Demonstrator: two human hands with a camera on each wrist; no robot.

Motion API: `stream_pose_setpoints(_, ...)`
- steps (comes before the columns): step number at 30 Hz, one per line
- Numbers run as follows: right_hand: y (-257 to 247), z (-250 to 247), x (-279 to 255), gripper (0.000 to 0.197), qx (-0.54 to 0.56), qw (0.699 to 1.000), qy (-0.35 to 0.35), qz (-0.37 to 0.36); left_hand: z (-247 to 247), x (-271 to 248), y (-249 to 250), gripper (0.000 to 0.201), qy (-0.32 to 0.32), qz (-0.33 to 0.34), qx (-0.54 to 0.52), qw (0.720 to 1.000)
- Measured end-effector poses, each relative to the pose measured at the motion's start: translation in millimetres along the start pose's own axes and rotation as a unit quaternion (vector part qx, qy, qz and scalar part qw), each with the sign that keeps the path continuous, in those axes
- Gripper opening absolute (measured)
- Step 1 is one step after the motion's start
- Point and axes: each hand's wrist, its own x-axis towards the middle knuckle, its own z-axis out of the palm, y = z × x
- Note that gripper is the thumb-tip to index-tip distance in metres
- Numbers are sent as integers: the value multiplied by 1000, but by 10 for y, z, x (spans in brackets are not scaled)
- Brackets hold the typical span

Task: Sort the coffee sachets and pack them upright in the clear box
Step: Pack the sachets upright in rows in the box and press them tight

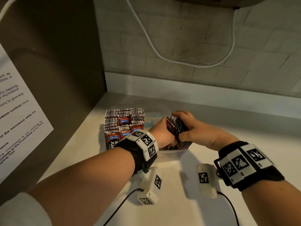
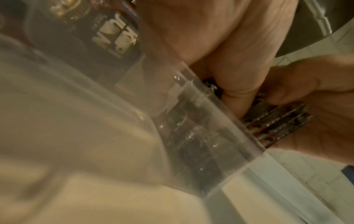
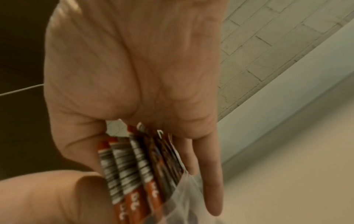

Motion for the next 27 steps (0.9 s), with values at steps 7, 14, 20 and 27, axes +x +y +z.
stream_pose_setpoints(7,-16,85,28,67,-38,998,44,-1,29,-11,43,48,50,12,53,997)
stream_pose_setpoints(14,-34,117,49,69,-66,996,52,4,39,-6,77,63,27,-2,72,997)
stream_pose_setpoints(20,-30,126,62,65,-95,994,62,-3,33,-35,76,53,51,-9,43,998)
stream_pose_setpoints(27,-3,114,79,66,-112,991,79,-3,17,-55,78,48,58,-24,30,998)
